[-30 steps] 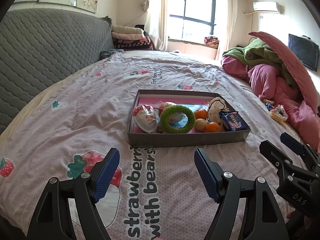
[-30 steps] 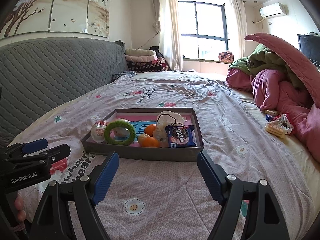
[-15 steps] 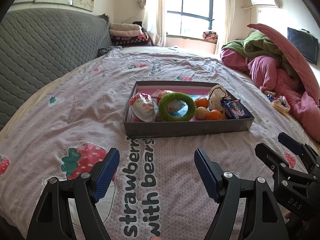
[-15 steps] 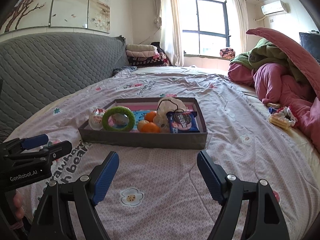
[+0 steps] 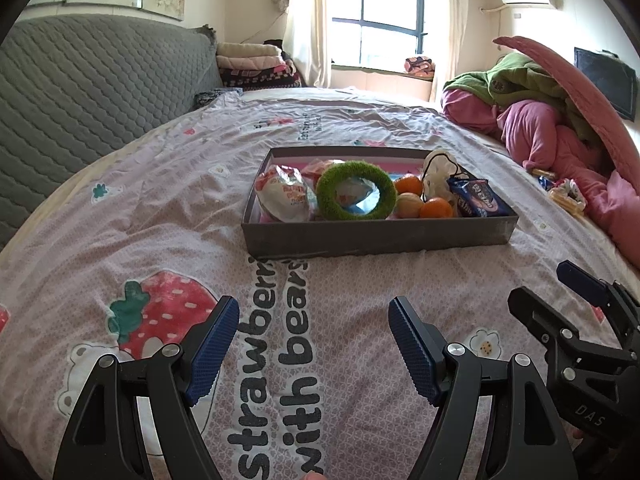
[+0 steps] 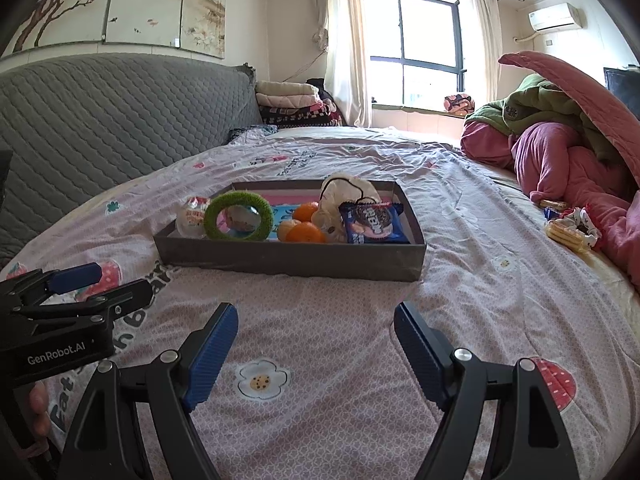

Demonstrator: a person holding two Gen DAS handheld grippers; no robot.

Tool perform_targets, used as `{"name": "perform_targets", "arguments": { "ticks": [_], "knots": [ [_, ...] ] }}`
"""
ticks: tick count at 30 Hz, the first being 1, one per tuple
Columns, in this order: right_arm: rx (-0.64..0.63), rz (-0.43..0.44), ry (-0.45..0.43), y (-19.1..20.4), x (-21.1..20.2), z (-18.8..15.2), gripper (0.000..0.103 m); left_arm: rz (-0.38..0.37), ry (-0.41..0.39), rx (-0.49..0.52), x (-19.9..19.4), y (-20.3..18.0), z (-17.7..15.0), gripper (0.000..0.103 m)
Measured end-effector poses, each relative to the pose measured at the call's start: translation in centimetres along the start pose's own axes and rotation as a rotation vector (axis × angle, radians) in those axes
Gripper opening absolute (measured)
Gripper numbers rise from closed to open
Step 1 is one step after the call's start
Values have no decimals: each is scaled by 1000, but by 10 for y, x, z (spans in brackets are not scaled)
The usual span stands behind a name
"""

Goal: Organize objects

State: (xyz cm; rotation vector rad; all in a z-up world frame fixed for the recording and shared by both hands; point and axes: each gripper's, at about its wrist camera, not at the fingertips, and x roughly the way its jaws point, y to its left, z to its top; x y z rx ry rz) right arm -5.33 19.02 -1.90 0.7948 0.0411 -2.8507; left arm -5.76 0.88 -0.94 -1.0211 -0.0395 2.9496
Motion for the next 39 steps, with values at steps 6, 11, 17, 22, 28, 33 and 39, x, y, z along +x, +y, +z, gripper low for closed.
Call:
{"name": "perform_targets", "arguments": {
  "ticks": [6, 11, 17, 22, 28, 33, 39],
  "knots": [
    [-3, -1, 0, 1, 4, -6, 80, -3, -5, 0, 4, 1, -4, 78],
    [3, 3, -2, -1, 6, -8, 80, 1, 6, -5, 10, 2, -7, 78],
    [11, 9, -7, -3, 9, -11, 80, 2, 16, -7, 14, 3, -10, 78],
    [7, 10, -6, -2, 11, -12, 80, 5, 21, -7, 17, 4, -11, 78],
    [8, 8, -2, -3, 11, -12, 80, 2, 20, -3, 17, 3, -11, 78],
    [7, 9, 0, -3, 12, -12, 80, 7, 23, -4, 19, 3, -11, 78],
    [5, 8, 2, -3, 12, -12, 80, 8, 25, -3, 19, 3, -12, 78]
  ]
}}
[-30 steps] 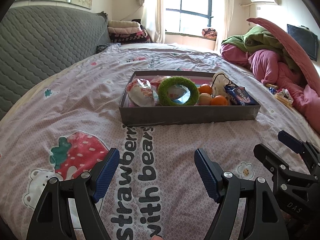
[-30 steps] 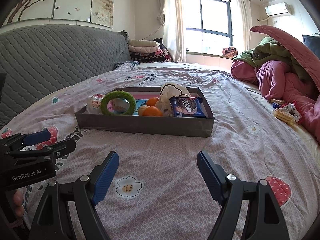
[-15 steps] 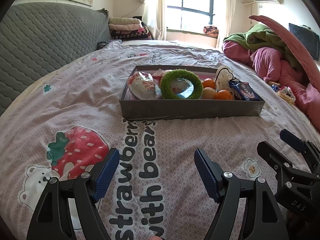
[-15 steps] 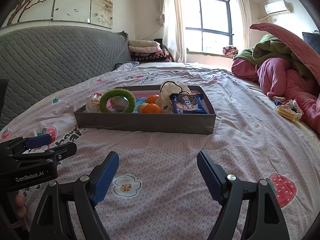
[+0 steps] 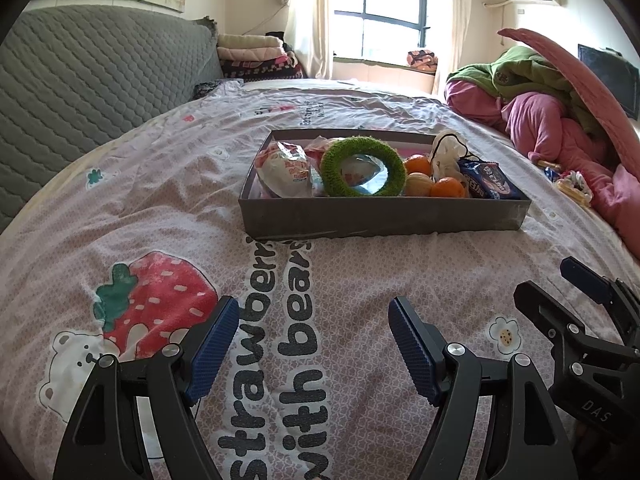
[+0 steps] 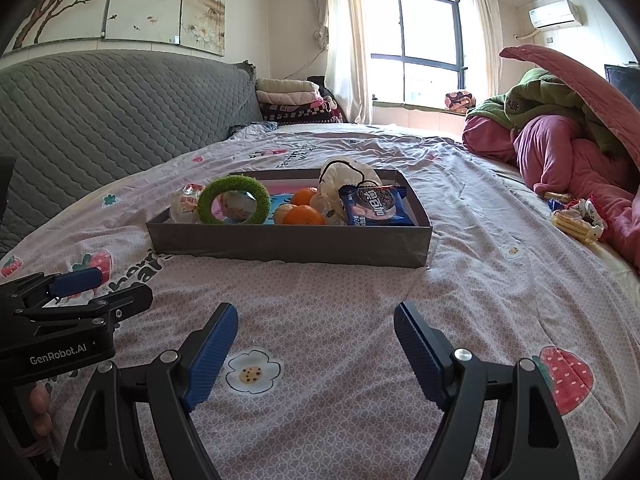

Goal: Organize objects

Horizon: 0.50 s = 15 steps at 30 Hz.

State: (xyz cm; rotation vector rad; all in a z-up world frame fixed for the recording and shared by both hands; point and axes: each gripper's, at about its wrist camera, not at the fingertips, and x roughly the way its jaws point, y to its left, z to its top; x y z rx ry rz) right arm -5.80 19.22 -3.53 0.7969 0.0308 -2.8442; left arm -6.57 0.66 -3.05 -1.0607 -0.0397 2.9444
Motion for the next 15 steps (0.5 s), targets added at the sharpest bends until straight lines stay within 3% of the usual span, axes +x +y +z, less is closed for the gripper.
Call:
{"name": "perform_targets", "arguments": {
  "ticks": [15],
  "knots": [
    [-2, -3, 12, 0, 2, -2, 80, -11, 7, -4, 3, 2, -2, 78]
  ]
}}
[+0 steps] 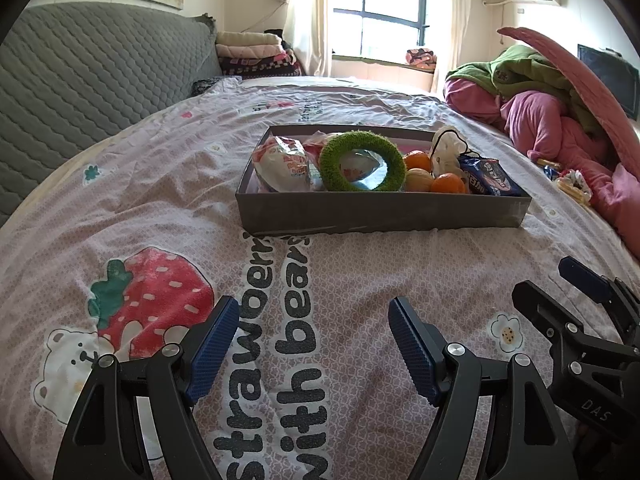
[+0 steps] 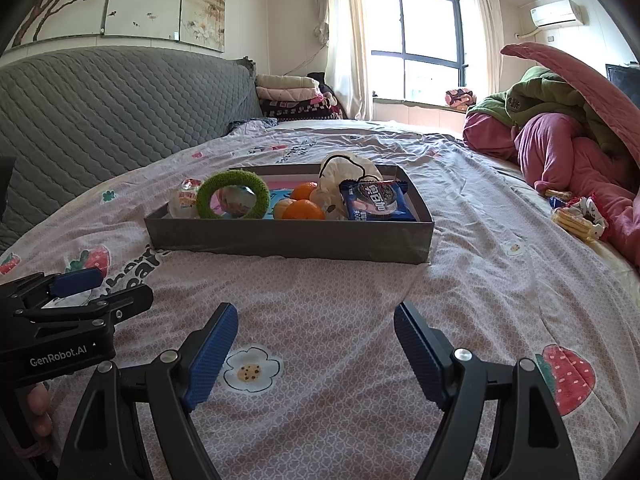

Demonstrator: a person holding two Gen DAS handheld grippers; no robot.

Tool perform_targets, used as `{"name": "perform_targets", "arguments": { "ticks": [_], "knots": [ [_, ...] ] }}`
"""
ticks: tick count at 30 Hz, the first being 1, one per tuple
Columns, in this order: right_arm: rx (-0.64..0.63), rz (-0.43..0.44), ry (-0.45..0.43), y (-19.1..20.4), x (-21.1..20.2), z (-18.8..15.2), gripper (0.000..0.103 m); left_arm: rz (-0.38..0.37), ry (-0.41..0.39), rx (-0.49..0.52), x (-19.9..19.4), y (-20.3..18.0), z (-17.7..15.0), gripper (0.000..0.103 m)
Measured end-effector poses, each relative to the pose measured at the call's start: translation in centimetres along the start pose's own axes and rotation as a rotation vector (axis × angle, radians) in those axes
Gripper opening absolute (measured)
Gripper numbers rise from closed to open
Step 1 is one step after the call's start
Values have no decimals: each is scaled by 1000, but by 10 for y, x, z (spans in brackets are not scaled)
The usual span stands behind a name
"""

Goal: Organize objects

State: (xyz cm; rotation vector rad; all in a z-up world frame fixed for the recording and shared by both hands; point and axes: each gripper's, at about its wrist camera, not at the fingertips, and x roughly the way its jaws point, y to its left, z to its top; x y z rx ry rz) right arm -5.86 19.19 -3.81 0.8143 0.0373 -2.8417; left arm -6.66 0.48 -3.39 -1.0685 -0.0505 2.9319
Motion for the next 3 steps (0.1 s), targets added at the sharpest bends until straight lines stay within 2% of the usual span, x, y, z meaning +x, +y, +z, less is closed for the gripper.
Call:
{"name": "perform_targets", "arguments": {
  "ticks": [3],
  "knots": [
    [0, -1, 0, 0, 0, 0, 80, -6, 6, -1, 1, 0, -1, 78]
  ]
}}
